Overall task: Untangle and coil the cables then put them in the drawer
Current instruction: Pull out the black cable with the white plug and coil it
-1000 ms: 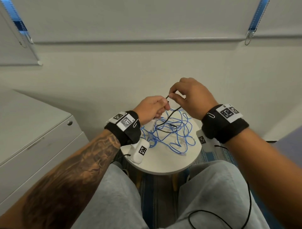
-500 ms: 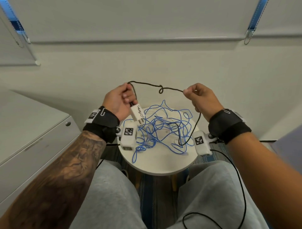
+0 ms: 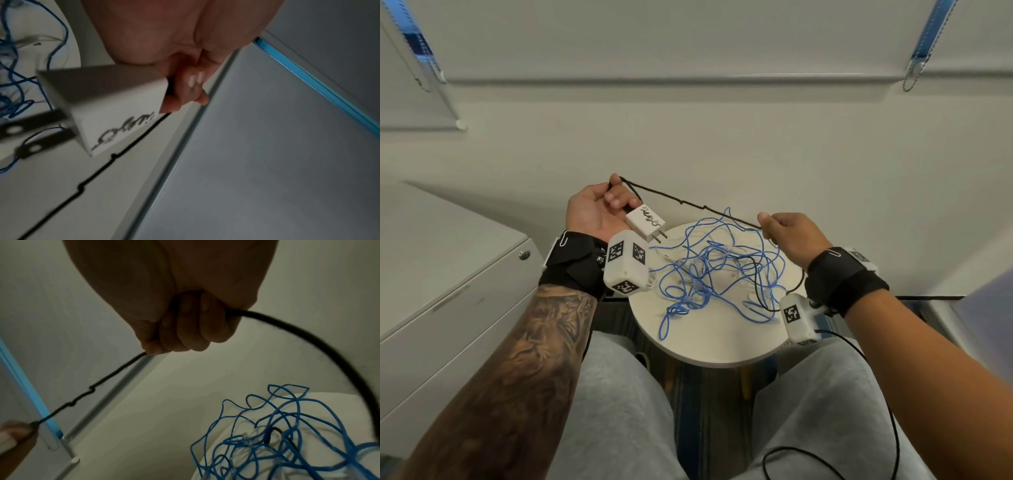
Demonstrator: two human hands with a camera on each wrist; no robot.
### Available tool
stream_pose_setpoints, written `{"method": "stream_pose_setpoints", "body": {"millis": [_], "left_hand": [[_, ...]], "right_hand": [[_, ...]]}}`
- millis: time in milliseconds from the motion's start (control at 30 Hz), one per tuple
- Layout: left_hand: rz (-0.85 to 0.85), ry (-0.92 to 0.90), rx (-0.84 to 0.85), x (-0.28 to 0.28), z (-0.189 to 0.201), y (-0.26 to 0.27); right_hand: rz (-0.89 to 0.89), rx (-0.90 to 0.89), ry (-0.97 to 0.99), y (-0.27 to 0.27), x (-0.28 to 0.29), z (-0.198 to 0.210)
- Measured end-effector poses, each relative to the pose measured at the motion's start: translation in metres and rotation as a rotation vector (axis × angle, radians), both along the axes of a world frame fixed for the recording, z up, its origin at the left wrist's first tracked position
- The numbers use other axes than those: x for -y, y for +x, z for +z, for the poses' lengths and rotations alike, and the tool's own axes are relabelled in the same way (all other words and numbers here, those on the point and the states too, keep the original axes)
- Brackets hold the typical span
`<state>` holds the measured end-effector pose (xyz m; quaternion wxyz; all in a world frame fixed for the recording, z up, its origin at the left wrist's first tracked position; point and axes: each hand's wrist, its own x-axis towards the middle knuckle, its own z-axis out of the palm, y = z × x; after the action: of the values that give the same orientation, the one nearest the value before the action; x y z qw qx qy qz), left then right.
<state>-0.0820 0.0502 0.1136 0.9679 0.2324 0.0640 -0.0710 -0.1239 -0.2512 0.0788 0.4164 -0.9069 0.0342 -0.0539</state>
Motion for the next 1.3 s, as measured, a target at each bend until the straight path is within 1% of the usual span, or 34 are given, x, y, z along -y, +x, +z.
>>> {"method": "stream_pose_setpoints", "body": {"millis": [100,233,333,400,467,533,567,633,667,700,800,867,933,967,1033,1133,1233,1300], "left_hand": [[0.005,-0.002,-0.015,0.001,0.004,0.001],[0.062,-0.085,0.004,0.006,0.003,0.015],[0.127,-0.014,0.049,0.014,-0.005,0.027],[0.164,0.092,0.089,0.021,-0.011,0.033],[0.189,0.255,0.152,0.031,-0.016,0.036],[0.190,0.476,0.238,0.044,-0.018,0.033],[0.184,0.621,0.293,0.051,-0.020,0.031],[0.132,0.917,0.409,0.063,-0.025,0.024],[0.068,1.014,0.455,0.068,-0.029,0.020],[-0.011,1.058,0.481,0.072,-0.032,0.016],[-0.262,1.082,0.502,0.083,-0.036,-0.004],[-0.370,1.107,0.541,0.088,-0.034,-0.020],[-0.418,1.101,0.554,0.089,-0.029,-0.031],[-0.434,1.063,0.534,0.088,-0.026,-0.034],[-0.472,0.899,0.465,0.084,-0.017,-0.036],[-0.501,0.583,0.386,0.077,-0.003,-0.032],[-0.422,0.366,0.330,0.071,0.002,-0.021],[-0.338,0.251,0.261,0.069,-0.001,-0.011]], "right_hand": [[0.028,-0.087,-0.060,-0.007,-0.004,-0.007],[0.173,-0.180,-0.183,-0.024,-0.023,-0.012],[0.259,-0.166,-0.163,-0.035,-0.034,-0.008],[0.291,-0.093,-0.123,-0.041,-0.037,0.003],[0.315,0.008,-0.053,-0.047,-0.039,0.017],[0.317,0.135,0.040,-0.051,-0.039,0.034],[0.309,0.199,0.090,-0.051,-0.038,0.043],[0.288,0.312,0.186,-0.049,-0.036,0.058],[0.269,0.359,0.220,-0.045,-0.034,0.064],[0.242,0.401,0.237,-0.041,-0.032,0.069],[0.120,0.486,0.199,-0.024,-0.022,0.077],[0.050,0.503,0.148,-0.011,-0.016,0.074],[-0.012,0.478,0.120,0.002,-0.012,0.063],[-0.040,0.452,0.120,0.007,-0.010,0.056],[-0.064,0.368,0.135,0.015,-0.008,0.040],[-0.013,0.223,0.170,0.018,-0.018,0.014],[0.055,0.145,0.200,0.009,-0.040,-0.002],[0.123,0.121,0.154,0.002,-0.054,-0.008]]}}
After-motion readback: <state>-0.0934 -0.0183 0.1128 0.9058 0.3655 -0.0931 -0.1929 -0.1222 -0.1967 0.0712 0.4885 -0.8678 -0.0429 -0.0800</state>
